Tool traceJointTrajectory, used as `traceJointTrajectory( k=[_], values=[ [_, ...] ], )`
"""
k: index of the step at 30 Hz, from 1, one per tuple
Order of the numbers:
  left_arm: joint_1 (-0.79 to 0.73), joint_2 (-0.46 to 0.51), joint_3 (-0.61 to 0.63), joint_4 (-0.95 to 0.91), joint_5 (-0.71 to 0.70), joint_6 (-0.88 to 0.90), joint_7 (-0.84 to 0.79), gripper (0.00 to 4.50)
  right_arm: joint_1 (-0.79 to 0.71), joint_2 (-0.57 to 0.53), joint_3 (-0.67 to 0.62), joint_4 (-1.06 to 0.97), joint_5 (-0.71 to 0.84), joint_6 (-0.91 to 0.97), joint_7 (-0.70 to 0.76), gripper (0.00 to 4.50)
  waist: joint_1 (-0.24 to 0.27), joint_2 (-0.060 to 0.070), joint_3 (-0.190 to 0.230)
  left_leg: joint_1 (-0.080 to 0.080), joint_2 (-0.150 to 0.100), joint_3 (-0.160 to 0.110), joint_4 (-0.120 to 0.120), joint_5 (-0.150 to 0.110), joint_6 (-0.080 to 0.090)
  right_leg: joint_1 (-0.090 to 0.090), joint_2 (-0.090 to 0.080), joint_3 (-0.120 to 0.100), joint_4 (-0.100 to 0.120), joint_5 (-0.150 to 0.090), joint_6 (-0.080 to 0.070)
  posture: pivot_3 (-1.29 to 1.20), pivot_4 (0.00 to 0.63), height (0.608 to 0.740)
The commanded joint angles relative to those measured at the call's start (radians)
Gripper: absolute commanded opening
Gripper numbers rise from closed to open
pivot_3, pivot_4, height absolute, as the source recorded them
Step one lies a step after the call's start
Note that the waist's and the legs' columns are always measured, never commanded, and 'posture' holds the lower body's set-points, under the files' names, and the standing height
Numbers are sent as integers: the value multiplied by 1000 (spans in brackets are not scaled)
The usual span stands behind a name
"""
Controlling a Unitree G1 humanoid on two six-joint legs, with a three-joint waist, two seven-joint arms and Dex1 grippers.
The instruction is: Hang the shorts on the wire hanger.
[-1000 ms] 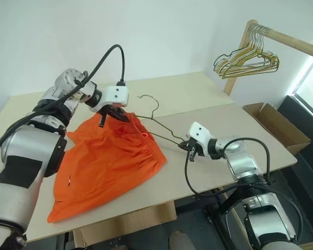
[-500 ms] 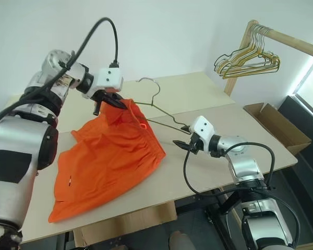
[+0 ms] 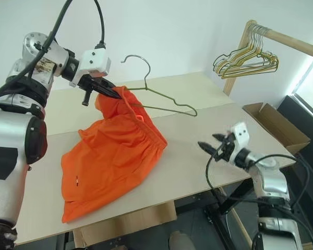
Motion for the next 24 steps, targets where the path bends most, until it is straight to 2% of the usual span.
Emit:
traceJointTrajectory(
  k=[1,4,9,17,20,24],
  values=[
    [-45,7,17,-24,-17,-8,14,0,30,70,57,-154,74,67,-5,4464,-4,0,0,0,0,0,0,0,0,0,0,0,0,0,0,-184,0,740],
    [-47,7,17,-24,-16,-9,17,0,41,167,121,-172,56,89,-73,4464,-10,0,0,1,0,-1,0,0,0,0,0,0,6,-1,2,-184,0,740],
    [-45,10,15,-24,-13,-10,20,0,21,268,161,-150,57,108,-134,4464,-5,0,0,1,0,-1,0,0,0,-1,0,0,8,-2,3,-175,0,740],
    [-41,7,18,-24,-16,-8,22,0,-42,363,173,-42,37,76,-181,4464,-1,0,0,0,0,-1,1,0,0,-1,0,0,10,-2,3,-169,0,740],
    [-39,6,19,-24,-17,-8,25,0,-64,366,175,-17,36,69,-170,3877,-2,0,0,0,0,-1,1,0,0,-1,0,0,10,-2,3,-169,0,740],
    [-35,5,21,-24,-19,-8,32,0,-62,361,178,-4,29,79,-172,2530,-1,0,0,0,0,-1,1,0,0,-1,0,0,10,-2,3,-167,0,740]
  ],
)
